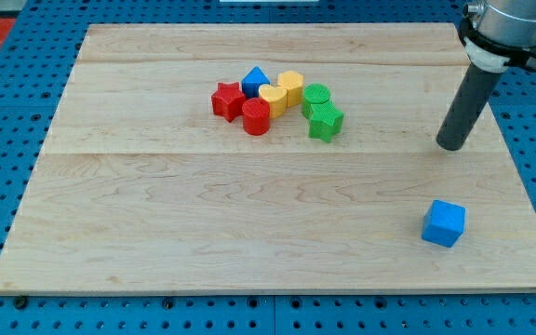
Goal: Move your arm towards the green circle
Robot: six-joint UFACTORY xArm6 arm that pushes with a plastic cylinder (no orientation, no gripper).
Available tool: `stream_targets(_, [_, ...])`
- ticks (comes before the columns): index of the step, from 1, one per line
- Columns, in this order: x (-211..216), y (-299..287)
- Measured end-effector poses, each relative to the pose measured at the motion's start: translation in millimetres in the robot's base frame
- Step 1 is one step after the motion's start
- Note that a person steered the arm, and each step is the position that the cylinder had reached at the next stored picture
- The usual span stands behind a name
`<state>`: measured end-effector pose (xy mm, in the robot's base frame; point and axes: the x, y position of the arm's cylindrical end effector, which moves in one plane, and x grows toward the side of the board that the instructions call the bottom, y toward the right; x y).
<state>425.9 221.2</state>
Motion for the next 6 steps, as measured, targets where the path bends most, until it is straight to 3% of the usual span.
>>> stream_targets(4, [-13,-3])
stream_targets(5, [-33,-21])
stream_targets(6, [-72,-92])
